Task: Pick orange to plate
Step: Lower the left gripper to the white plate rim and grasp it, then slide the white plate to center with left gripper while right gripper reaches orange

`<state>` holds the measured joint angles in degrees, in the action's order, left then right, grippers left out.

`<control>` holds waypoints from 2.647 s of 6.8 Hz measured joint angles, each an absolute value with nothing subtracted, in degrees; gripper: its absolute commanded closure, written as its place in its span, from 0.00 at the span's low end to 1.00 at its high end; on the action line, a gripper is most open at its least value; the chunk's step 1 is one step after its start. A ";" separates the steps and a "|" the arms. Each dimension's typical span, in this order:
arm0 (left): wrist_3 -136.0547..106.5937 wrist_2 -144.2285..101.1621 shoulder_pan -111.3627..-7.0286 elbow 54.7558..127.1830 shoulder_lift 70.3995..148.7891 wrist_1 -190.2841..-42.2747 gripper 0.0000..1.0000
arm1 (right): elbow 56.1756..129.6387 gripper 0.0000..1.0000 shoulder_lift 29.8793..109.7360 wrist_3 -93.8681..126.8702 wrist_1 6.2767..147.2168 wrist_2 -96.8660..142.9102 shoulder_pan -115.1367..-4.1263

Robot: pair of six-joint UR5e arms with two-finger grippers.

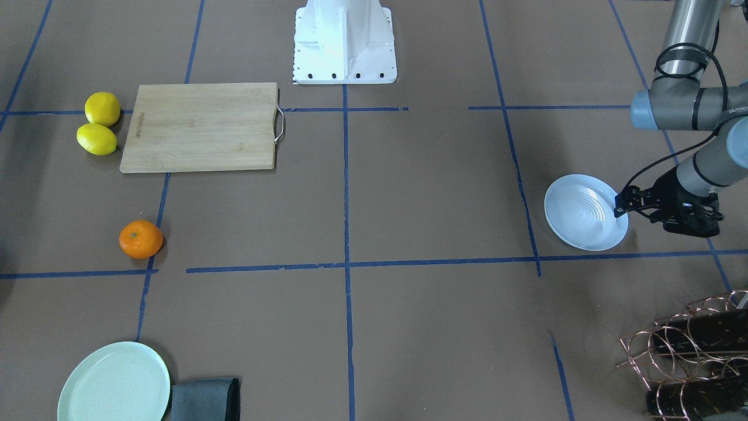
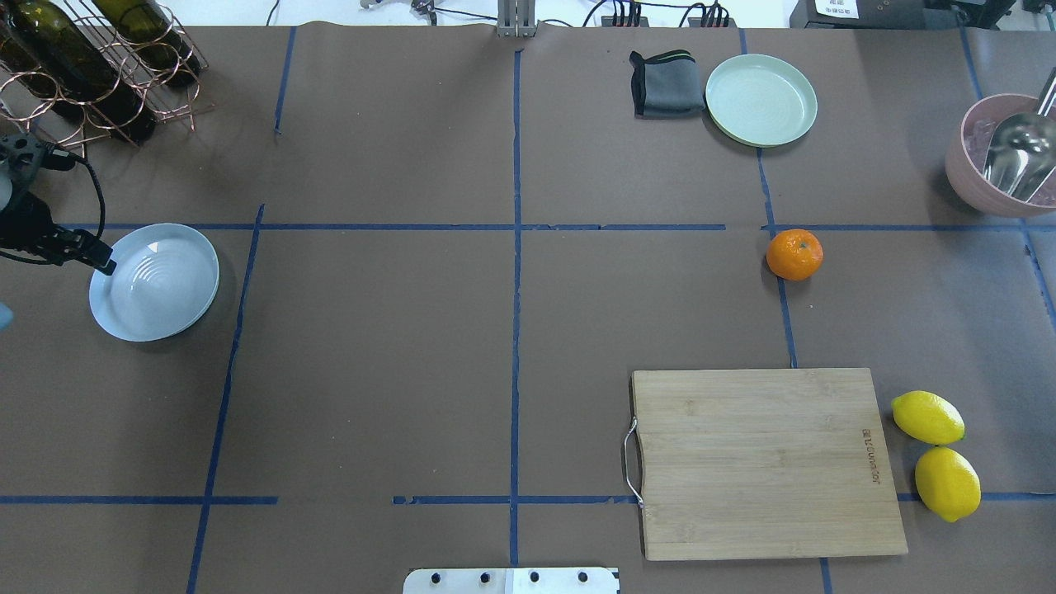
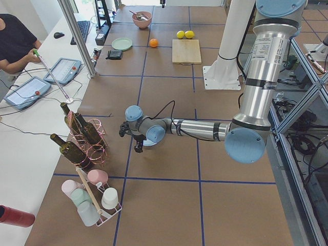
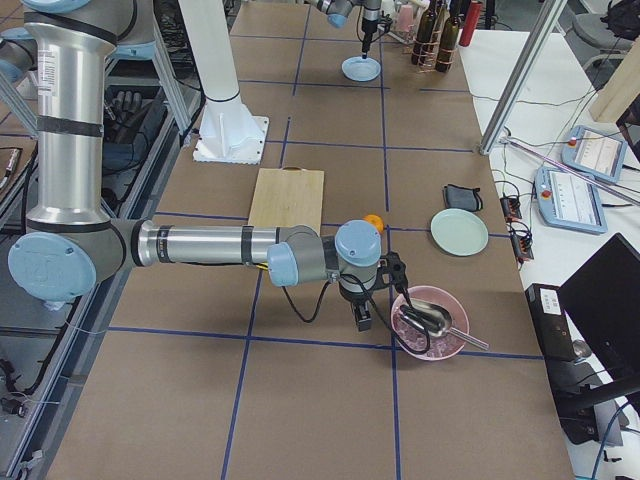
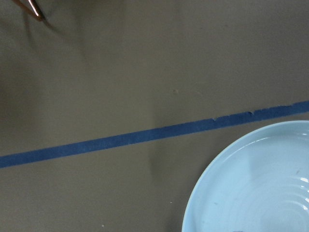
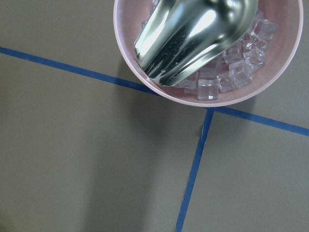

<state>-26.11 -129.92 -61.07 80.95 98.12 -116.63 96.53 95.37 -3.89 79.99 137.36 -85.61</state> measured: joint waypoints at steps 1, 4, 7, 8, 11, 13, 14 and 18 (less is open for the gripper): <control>-26.06 -129.94 -60.88 80.92 97.91 -116.75 0.25 | 96.56 0.00 95.37 -3.88 79.96 137.69 -85.62; -25.87 -129.91 -60.59 80.86 97.67 -116.83 0.25 | 96.59 0.00 95.36 -3.79 79.90 138.40 -85.67; -25.67 -129.90 -59.37 80.86 97.65 -116.89 0.62 | 96.65 0.00 95.36 -3.78 79.89 138.59 -85.65; -25.64 -129.90 -58.97 80.86 97.62 -116.89 1.00 | 96.66 0.00 95.36 -3.78 79.89 138.60 -85.65; -25.38 -130.28 -58.75 81.43 97.57 -116.90 1.00 | 96.75 0.00 95.34 -3.78 79.89 138.60 -85.64; -25.94 -135.25 -58.73 86.06 97.75 -116.75 1.00 | 97.16 0.00 95.21 -3.36 79.89 138.90 -85.58; -27.88 -140.90 -58.69 89.16 98.28 -116.79 1.00 | 97.53 0.00 95.02 -2.05 79.88 139.58 -85.26; -60.95 -139.24 -48.80 93.35 112.90 -119.70 1.00 | 99.25 0.00 94.51 12.17 74.17 141.38 -80.18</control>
